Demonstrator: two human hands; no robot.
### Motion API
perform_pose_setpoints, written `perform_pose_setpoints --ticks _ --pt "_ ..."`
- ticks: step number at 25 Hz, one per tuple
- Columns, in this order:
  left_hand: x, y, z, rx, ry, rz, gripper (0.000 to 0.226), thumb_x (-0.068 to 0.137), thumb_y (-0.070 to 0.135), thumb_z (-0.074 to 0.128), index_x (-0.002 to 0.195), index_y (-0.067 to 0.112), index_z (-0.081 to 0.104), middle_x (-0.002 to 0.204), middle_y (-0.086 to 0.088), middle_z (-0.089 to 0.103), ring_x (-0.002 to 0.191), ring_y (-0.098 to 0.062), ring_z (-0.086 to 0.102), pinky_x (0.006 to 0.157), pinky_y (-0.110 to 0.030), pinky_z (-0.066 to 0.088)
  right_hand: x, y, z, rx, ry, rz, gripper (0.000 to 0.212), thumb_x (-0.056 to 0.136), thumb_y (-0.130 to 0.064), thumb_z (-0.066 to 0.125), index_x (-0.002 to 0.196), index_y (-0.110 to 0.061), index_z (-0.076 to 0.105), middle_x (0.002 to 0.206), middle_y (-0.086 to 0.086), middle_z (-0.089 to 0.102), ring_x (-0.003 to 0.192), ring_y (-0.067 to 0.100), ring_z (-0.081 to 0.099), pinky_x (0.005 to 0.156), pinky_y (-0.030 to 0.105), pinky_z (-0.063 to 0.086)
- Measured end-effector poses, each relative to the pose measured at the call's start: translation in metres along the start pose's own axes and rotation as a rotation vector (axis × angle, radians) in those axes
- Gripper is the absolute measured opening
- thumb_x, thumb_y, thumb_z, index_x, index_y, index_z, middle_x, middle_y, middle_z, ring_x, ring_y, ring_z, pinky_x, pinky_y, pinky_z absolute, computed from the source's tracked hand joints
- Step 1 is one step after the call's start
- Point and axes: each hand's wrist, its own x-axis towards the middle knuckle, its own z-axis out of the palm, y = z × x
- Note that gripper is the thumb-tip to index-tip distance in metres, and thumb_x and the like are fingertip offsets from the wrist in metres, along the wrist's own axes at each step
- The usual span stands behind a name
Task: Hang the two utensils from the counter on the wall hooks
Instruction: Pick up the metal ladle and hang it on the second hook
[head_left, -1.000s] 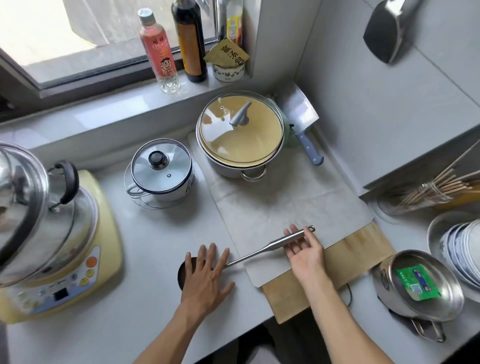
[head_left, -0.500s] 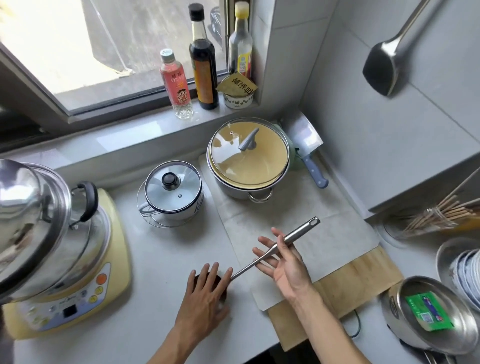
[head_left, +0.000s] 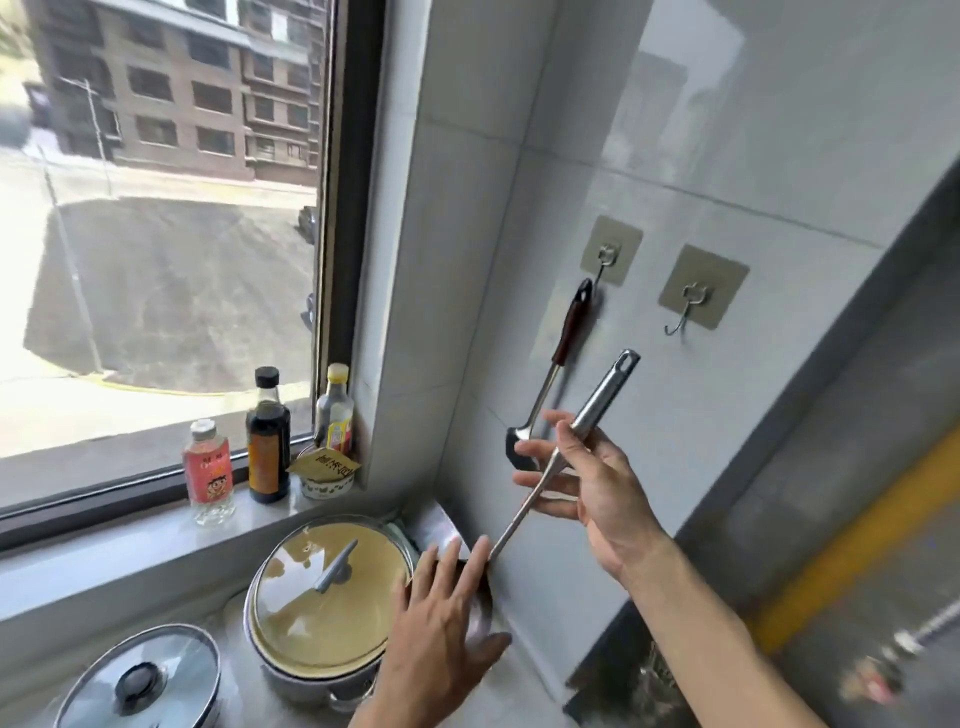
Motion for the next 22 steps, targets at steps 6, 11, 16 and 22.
perform_pose_setpoints --ticks 6,11,16,22 --pt "0.056 0.061 -0.017 -0.089 0.080 0.091 0.098 0.068 0.074 0.049 0.142 0.051 -0.012 0.148 0.015 0.029 0.134 -0.015 0.024 0.105 -0.040 0.032 0.037 -0.060 -0.042 -0.066 0.030 -0.033 0.028 0.091 -0.044 0.053 0.110 -0.025 0.062 0.099 0.006 0.076 0.081 0.031 0.073 0.071 0.044 0.058" --pt "0.064 0.069 0.000 -0.113 0.044 0.073 0.098 0.069 0.071 0.051 0.144 0.049 -0.008 0.147 0.017 0.028 0.135 -0.013 0.023 0.105 -0.037 0.031 0.052 -0.044 -0.056 -0.100 0.026 -0.017 0.035 0.088 -0.048 0.056 0.113 -0.024 0.061 0.095 0.003 0.078 0.081 0.030 0.075 0.082 0.052 0.055" --pt "0.067 0.060 0.016 -0.100 0.020 0.058 0.100 0.067 0.072 0.052 0.143 0.051 -0.010 0.148 0.019 0.026 0.137 -0.011 0.021 0.106 -0.035 0.029 0.056 -0.028 -0.057 -0.107 0.010 0.002 0.035 0.087 -0.049 0.056 0.113 -0.027 0.062 0.096 0.003 0.078 0.085 0.030 0.075 0.080 0.048 0.057" --pt "0.073 0.061 0.025 -0.123 -0.003 0.086 0.101 0.067 0.072 0.053 0.141 0.053 -0.013 0.147 0.016 0.027 0.136 -0.014 0.022 0.106 -0.039 0.031 0.055 -0.024 -0.063 -0.132 0.023 -0.015 0.032 0.089 -0.049 0.054 0.112 -0.028 0.062 0.095 0.002 0.078 0.086 0.029 0.075 0.080 0.048 0.057"
